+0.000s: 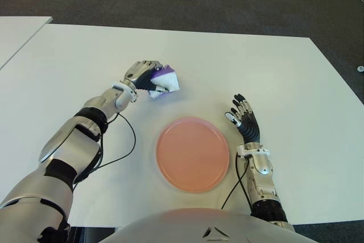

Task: Put the tissue paper into the plate.

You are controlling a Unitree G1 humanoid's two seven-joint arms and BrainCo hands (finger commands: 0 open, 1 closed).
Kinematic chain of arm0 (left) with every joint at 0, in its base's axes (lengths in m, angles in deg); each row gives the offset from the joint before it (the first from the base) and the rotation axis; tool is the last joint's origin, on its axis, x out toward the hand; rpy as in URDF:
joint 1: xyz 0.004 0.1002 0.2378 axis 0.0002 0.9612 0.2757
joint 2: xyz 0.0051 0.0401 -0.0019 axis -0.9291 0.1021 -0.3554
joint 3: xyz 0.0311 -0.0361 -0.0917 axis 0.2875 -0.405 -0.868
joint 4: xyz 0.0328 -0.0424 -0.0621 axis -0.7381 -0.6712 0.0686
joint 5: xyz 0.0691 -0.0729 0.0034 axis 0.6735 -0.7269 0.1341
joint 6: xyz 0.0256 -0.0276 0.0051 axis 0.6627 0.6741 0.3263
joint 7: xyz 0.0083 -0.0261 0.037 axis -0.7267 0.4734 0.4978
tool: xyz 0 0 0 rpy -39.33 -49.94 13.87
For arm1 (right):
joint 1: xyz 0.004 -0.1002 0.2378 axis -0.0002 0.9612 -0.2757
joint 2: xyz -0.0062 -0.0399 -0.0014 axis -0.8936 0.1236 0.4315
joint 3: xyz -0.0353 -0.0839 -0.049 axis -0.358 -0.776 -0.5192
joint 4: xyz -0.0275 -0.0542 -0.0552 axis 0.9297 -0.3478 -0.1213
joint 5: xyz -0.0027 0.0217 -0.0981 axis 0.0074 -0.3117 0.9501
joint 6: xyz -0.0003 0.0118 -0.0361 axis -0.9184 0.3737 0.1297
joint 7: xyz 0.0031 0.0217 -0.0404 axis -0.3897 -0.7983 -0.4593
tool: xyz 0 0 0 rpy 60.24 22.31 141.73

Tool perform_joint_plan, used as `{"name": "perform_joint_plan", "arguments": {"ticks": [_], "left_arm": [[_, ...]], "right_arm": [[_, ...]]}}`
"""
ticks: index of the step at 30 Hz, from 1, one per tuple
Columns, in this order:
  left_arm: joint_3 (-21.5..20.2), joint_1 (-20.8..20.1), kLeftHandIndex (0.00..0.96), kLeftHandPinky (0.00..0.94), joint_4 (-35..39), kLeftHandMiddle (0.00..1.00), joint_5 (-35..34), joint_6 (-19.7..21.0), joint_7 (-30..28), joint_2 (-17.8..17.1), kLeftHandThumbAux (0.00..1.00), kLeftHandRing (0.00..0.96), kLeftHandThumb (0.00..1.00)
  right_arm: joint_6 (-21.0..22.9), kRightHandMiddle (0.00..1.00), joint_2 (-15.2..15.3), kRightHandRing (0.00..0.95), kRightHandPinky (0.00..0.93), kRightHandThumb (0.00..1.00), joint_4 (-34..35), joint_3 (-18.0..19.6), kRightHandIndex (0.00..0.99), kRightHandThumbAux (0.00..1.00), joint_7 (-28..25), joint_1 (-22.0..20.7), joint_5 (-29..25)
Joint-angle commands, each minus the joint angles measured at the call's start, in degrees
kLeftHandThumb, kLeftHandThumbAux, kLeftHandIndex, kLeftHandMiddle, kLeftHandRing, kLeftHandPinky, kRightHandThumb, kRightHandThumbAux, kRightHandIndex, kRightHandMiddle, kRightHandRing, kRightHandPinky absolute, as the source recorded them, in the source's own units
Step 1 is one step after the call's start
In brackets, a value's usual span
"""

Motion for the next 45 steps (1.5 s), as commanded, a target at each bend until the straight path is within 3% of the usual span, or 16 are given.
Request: {"name": "perform_joint_plan", "arguments": {"ticks": [1, 7, 10, 16, 23, 34, 37, 40, 45], "left_arm": [[-8.2, 6.1, 0.398, 0.820, 17.5, 0.533, -9.9, 3.4, -8.1, -1.1, 0.669, 0.841, 0.852], [-13.0, 10.9, 0.399, 0.831, 29.5, 0.533, -17.1, 1.2, -12.5, -1.0, 0.668, 0.842, 0.852], [-14.7, 16.7, 0.399, 0.834, 44.0, 0.533, -18.2, -0.3, -13.1, -1.8, 0.668, 0.844, 0.853], [-14.7, 21.9, 0.401, 0.843, 55.9, 0.533, -20.3, -0.3, -16.8, -2.2, 0.667, 0.850, 0.854], [-11.6, 26.2, 0.402, 0.828, 59.4, 0.533, -27.0, -2.9, -25.2, -2.1, 0.666, 0.851, 0.854], [-7.1, 29.9, 0.402, 0.816, 62.4, 0.531, -36.7, -1.1, -43.8, -4.2, 0.667, 0.843, 0.854], [-8.2, 30.5, 0.405, 0.803, 63.6, 0.556, -20.9, -1.3, -41.9, -5.4, 0.666, 0.828, 0.852], [-5.1, 32.2, 0.408, 0.815, 64.8, 0.560, -22.2, 2.2, -45.8, -5.1, 0.665, 0.824, 0.851], [-5.5, 32.5, 0.401, 0.818, 66.9, 0.543, -19.8, 4.7, -48.1, -5.9, 0.666, 0.823, 0.851]], "right_arm": [[4.3, 0.000, -0.8, 0.000, 0.000, 0.000, -9.8, 0.2, 0.000, 0.649, -0.2, 5.0, -0.1], [3.7, 0.000, -0.8, 0.000, 0.000, 0.000, -11.1, 0.4, 0.000, 0.646, -0.3, 4.4, -0.1], [3.5, 0.000, -0.7, 0.000, 0.000, 0.000, -11.1, 0.2, 0.000, 0.644, -0.6, 4.3, -0.1], [3.1, 0.000, -0.9, 0.000, 0.000, 0.000, -11.7, 0.1, 0.000, 0.629, -0.4, 4.0, 0.2], [2.4, 0.000, -0.9, 0.000, 0.000, 0.000, -13.5, 0.3, 0.000, 0.622, -0.3, 3.2, 0.3], [1.1, 0.000, -1.0, 0.000, 0.000, 0.000, -15.2, 0.5, 0.000, 0.641, -0.8, 2.5, 0.0], [0.9, 0.000, -0.9, 0.000, 0.000, 0.000, -15.7, 0.7, 0.000, 0.640, -0.8, 2.4, 0.0], [0.5, 0.000, -0.8, 0.000, 0.000, 0.000, -16.3, 0.8, 0.000, 0.631, -0.8, 2.3, 0.1], [0.3, 0.000, -0.8, 0.000, 0.000, 0.000, -16.5, 0.8, 0.000, 0.621, -0.8, 2.3, 0.1]]}}
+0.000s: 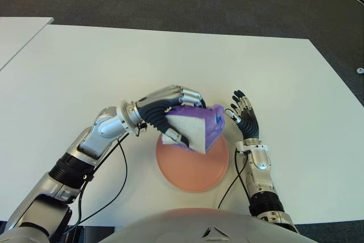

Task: Put the tissue paper into the plate.

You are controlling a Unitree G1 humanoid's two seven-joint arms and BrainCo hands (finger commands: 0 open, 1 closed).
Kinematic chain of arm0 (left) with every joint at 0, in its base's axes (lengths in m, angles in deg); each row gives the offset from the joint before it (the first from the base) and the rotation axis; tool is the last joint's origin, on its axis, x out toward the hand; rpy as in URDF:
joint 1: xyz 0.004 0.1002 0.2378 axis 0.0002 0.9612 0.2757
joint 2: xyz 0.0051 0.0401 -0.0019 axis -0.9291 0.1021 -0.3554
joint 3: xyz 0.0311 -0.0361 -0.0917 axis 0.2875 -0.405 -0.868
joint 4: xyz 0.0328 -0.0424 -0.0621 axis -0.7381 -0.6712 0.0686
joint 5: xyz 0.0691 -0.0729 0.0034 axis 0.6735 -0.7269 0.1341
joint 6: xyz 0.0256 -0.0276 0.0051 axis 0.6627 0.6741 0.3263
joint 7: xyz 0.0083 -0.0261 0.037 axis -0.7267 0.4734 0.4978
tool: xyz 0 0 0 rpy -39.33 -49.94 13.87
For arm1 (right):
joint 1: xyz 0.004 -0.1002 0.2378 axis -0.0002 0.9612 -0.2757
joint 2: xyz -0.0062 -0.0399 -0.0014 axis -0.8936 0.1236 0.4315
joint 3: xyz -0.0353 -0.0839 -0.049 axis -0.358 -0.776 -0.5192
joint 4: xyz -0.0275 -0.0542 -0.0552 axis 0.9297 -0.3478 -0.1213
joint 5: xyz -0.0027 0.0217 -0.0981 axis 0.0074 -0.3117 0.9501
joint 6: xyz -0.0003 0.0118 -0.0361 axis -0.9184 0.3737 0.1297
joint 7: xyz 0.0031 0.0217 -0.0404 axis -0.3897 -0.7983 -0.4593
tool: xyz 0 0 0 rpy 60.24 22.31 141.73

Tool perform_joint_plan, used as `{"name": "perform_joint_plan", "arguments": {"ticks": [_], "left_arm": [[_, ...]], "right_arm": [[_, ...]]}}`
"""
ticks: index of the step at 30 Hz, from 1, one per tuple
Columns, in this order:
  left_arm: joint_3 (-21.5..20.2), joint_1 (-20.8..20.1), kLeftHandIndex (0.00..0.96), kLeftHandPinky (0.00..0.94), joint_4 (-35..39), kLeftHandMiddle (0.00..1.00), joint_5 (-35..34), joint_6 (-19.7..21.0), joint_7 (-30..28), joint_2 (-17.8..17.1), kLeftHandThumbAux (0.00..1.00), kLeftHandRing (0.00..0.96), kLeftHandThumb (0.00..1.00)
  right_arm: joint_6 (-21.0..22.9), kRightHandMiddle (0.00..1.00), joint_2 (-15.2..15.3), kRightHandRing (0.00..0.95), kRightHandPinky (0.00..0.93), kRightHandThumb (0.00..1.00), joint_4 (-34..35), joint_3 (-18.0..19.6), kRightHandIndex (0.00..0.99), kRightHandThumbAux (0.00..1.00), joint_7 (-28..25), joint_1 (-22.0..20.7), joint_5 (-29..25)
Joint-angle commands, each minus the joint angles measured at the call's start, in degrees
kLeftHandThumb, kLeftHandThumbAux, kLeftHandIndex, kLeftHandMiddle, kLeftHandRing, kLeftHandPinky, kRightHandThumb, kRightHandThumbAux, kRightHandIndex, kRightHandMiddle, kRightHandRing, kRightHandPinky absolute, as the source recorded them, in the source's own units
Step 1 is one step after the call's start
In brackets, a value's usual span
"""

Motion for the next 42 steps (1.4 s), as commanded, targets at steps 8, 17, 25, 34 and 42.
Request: {"name": "perform_joint_plan", "arguments": {"ticks": [8, 17, 25, 34, 42], "left_arm": [[0.7, 2.2, 0.396, 0.831, 5.4, 0.536, 7.1, 6.2, -7.3, -2.9, 0.668, 0.829, 0.851], [0.9, 3.8, 0.396, 0.857, 8.0, 0.539, 12.5, 7.7, -6.8, -2.3, 0.668, 0.841, 0.851], [0.7, 3.3, 0.395, 0.850, 8.1, 0.541, 14.6, 6.8, -6.8, -2.4, 0.669, 0.838, 0.850], [0.7, 3.0, 0.394, 0.850, 8.2, 0.542, 16.5, 6.3, -6.5, -2.3, 0.669, 0.839, 0.849], [4.2, 5.3, 0.408, 0.752, -6.2, 0.565, 28.5, -5.1, 11.2, 3.7, 0.666, 0.790, 0.849]], "right_arm": [[5.4, 0.000, -1.2, 0.000, 0.000, 0.000, -9.0, -0.1, 0.000, 0.615, 0.0, 6.6, 0.0], [5.8, 0.000, -1.4, 0.000, 0.000, 0.000, -8.8, -0.1, 0.000, 0.618, 0.5, 6.6, 0.2], [5.5, 0.000, -1.6, 0.000, 0.000, 0.000, -8.8, -0.1, 0.000, 0.617, 0.7, 6.6, 0.2], [5.2, 0.000, -1.7, 0.000, 0.000, 0.000, -9.0, -0.1, 0.000, 0.620, 0.9, 6.5, 0.3], [5.0, 0.000, -1.8, 0.000, 0.000, 0.000, -9.0, -0.1, 0.000, 0.630, 0.8, 6.7, 0.1]]}}
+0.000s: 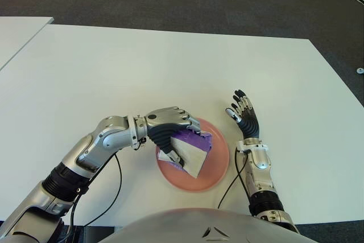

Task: Put the tissue paper into the plate.

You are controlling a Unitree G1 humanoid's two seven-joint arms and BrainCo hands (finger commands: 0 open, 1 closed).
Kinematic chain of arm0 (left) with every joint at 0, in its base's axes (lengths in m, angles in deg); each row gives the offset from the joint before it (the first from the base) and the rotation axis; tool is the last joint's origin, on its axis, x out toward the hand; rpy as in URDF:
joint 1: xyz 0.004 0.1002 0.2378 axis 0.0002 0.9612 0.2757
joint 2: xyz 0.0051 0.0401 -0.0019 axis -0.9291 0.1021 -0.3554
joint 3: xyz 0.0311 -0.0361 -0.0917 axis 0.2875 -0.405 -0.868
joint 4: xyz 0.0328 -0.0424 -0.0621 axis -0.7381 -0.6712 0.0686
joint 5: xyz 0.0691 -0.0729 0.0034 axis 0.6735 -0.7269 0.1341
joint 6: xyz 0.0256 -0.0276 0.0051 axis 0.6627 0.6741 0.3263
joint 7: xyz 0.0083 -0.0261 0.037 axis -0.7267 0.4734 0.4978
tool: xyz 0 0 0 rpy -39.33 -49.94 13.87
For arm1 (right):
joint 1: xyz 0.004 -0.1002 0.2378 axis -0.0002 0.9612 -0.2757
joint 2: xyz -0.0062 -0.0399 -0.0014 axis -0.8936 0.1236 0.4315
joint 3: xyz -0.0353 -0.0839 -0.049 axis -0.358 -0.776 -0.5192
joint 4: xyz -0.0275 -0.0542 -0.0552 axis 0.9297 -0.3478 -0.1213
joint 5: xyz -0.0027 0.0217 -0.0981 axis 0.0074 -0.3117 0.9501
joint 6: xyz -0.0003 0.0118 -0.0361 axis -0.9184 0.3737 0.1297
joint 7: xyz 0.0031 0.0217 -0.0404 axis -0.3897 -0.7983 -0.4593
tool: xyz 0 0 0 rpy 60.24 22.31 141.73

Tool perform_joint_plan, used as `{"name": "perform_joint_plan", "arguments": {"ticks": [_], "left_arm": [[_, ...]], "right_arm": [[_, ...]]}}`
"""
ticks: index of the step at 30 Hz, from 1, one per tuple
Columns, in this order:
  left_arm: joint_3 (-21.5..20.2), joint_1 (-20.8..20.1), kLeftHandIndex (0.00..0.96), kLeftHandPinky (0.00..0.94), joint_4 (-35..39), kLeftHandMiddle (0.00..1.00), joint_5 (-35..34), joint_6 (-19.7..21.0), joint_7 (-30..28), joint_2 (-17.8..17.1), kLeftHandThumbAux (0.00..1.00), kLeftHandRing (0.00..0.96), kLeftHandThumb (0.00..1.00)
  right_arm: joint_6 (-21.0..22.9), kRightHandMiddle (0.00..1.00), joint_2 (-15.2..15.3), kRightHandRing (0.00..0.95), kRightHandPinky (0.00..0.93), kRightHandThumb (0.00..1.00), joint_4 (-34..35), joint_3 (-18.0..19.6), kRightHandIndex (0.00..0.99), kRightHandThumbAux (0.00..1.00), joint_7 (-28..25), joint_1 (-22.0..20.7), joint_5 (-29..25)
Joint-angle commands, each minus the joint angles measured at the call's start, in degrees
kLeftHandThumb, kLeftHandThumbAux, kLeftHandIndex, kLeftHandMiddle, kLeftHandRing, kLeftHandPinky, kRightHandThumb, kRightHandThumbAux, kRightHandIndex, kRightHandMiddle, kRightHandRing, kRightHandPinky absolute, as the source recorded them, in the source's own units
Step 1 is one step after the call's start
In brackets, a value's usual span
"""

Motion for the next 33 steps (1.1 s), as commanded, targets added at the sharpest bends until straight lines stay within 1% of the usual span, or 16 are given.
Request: {"name": "perform_joint_plan", "arguments": {"ticks": [1, 2, 3, 4, 5, 6, 8, 10, 14, 19, 23, 30, 33], "left_arm": [[3.9, 1.6, 0.403, 0.697, -16.4, 0.560, 13.4, -11.9, 18.8, 5.6, 0.668, 0.736, 0.844], [4.0, 1.5, 0.397, 0.616, -17.8, 0.552, 15.3, -13.2, 21.2, 5.6, 0.671, 0.657, 0.837], [4.0, 1.4, 0.321, 0.451, -18.5, 0.426, 16.5, -14.1, 22.8, 5.5, 0.636, 0.476, 0.613], [3.6, 1.0, 0.293, 0.391, -17.5, 0.380, 16.5, -14.5, 22.1, 4.8, 0.624, 0.411, 0.529], [3.3, 0.7, 0.187, 0.250, -17.0, 0.243, 16.6, -14.9, 21.8, 4.3, 0.563, 0.263, 0.362], [3.1, 0.2, 0.120, 0.160, -16.7, 0.155, 16.6, -15.3, 21.5, 3.8, 0.524, 0.168, 0.254], [2.9, -0.4, 0.061, 0.081, -16.7, 0.079, 17.3, -15.9, 21.6, 3.2, 0.477, 0.086, 0.149], [2.8, -0.6, 0.025, 0.033, -16.8, 0.032, 18.3, -16.0, 21.9, 2.8, 0.419, 0.035, 0.066], [2.5, -0.6, 0.006, 0.008, -17.1, 0.008, 20.4, -15.9, 23.6, 2.7, 0.374, 0.009, 0.017], [2.5, -1.1, 0.000, 0.001, -18.5, 0.000, 23.4, -15.7, 27.2, 2.9, 0.337, 0.001, 0.002], [3.0, -1.4, 0.000, 0.000, -20.1, 0.000, 25.5, -16.0, 30.6, 3.3, 0.335, 0.000, 0.000], [3.8, -1.7, 0.000, 0.000, -21.3, 0.000, 26.6, -16.3, 33.0, 3.3, 0.341, 0.000, 0.000], [4.1, -1.8, 0.000, 0.000, -21.4, 0.000, 26.6, -16.3, 33.2, 3.0, 0.343, 0.000, 0.000]], "right_arm": [[5.1, 0.000, -1.7, 0.000, 0.000, 0.000, -8.5, -0.3, 0.000, 0.631, 0.2, 6.9, 0.1], [5.1, 0.000, -1.7, 0.000, 0.000, 0.000, -8.5, -0.3, 0.000, 0.633, 0.2, 6.9, 0.1], [5.0, 0.000, -1.7, 0.000, 0.000, 0.000, -8.4, -0.3, 0.000, 0.635, 0.2, 7.0, 0.1], [5.0, 0.000, -1.7, 0.000, 0.000, 0.000, -8.4, -0.4, 0.000, 0.635, 0.2, 7.0, 0.1], [5.0, 0.000, -1.7, 0.000, 0.000, 0.000, -8.4, -0.4, 0.000, 0.633, 0.2, 7.0, 0.1], [5.0, 0.000, -1.7, 0.000, 0.000, 0.000, -8.4, -0.4, 0.000, 0.631, 0.4, 7.0, 0.3], [5.0, 0.000, -1.7, 0.000, 0.000, 0.000, -8.4, -0.6, 0.000, 0.624, 0.7, 7.0, 0.7], [4.9, 0.000, -1.7, 0.000, 0.000, 0.000, -8.3, -0.7, 0.000, 0.606, 1.0, 7.1, 1.0], [4.5, 0.000, -1.6, 0.000, 0.000, 0.000, -8.1, -1.0, 0.000, 0.591, 1.1, 7.2, 1.5], [4.3, 0.000, -1.6, 0.000, 0.000, 0.000, -7.3, -1.4, 0.000, 0.575, 1.0, 7.5, 1.8], [4.7, 0.000, -1.7, 0.000, 0.000, 0.000, -6.5, -1.5, 0.000, 0.574, 0.7, 7.8, 1.7], [5.8, 0.000, -1.7, 0.000, 0.000, 0.000, -5.7, -1.4, 0.000, 0.586, 0.3, 7.9, 1.2], [5.8, 0.000, -1.7, 0.000, 0.000, 0.000, -5.4, -1.5, 0.000, 0.589, 0.3, 8.1, 1.2]]}}
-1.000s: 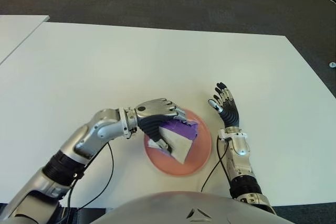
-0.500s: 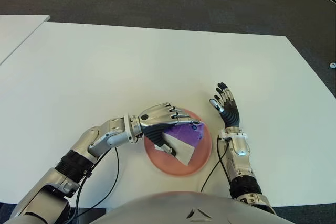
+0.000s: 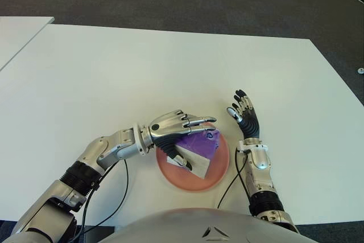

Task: Put the tissue paper into the plate.

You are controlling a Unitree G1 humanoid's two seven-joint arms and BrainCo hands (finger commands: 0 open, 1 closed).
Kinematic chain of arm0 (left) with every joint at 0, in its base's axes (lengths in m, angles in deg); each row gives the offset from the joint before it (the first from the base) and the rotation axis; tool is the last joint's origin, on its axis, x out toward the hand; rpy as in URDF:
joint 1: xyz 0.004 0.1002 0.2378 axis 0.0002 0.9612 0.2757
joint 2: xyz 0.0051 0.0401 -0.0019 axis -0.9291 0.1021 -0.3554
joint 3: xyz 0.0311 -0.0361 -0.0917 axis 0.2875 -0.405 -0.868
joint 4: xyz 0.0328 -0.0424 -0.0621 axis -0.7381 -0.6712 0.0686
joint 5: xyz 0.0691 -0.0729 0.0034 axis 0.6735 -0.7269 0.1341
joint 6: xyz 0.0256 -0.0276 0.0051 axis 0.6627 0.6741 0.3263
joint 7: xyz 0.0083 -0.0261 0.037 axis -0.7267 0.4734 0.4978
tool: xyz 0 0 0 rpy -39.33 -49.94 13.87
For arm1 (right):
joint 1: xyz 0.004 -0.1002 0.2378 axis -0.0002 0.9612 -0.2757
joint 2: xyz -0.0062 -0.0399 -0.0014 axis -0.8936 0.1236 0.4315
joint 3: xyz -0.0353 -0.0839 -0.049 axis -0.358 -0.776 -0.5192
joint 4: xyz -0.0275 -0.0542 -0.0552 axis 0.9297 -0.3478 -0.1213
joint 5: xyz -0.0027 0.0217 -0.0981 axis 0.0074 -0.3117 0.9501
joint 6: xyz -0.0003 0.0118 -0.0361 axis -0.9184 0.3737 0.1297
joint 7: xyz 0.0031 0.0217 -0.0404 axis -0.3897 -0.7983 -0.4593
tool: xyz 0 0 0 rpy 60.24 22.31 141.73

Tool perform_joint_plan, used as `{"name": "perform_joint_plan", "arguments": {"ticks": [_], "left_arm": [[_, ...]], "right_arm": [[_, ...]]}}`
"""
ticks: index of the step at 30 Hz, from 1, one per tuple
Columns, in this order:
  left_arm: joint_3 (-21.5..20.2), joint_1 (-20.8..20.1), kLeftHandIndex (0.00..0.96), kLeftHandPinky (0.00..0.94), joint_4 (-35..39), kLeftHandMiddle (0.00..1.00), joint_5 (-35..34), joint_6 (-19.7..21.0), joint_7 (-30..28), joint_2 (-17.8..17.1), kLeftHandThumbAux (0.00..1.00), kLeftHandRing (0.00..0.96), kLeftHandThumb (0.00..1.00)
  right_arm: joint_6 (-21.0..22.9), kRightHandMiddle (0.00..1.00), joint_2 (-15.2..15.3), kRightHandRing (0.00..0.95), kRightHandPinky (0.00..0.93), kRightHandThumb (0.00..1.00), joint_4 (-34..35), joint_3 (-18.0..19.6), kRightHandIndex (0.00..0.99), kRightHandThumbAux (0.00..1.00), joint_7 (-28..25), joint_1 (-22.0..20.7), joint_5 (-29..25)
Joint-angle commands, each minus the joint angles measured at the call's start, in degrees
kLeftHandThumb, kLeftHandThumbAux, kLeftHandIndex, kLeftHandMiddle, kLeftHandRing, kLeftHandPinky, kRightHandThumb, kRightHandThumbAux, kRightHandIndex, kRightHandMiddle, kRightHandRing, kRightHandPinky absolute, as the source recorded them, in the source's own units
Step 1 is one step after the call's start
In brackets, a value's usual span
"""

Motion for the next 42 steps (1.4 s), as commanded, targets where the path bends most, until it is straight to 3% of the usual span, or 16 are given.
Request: {"name": "perform_joint_plan", "arguments": {"ticks": [1, 27, 42], "left_arm": [[1.1, 0.0, 0.000, 0.000, -1.9, 0.000, 2.2, 0.5, -0.3, -0.8, 0.344, 0.000, 0.000], [-0.6, 0.2, 0.000, 0.000, -1.0, 0.000, -1.2, 0.8, -0.9, -2.2, 0.363, 0.000, 0.000], [-3.2, 0.9, 0.000, 0.000, 3.3, 0.000, -7.7, 1.3, -6.4, -4.7, 0.355, 0.000, 0.000]], "right_arm": [[6.2, 0.000, -1.8, 0.000, 0.000, 0.000, -5.6, -1.2, 0.000, 0.591, -0.4, 7.8, 0.1], [5.9, 0.000, -1.8, 0.000, 0.000, 0.000, -7.1, -0.6, 0.000, 0.625, -1.5, 6.9, -0.7], [6.0, 0.000, -1.8, 0.000, 0.000, 0.000, -6.6, -1.0, 0.000, 0.611, -0.4, 6.9, 0.1]]}}
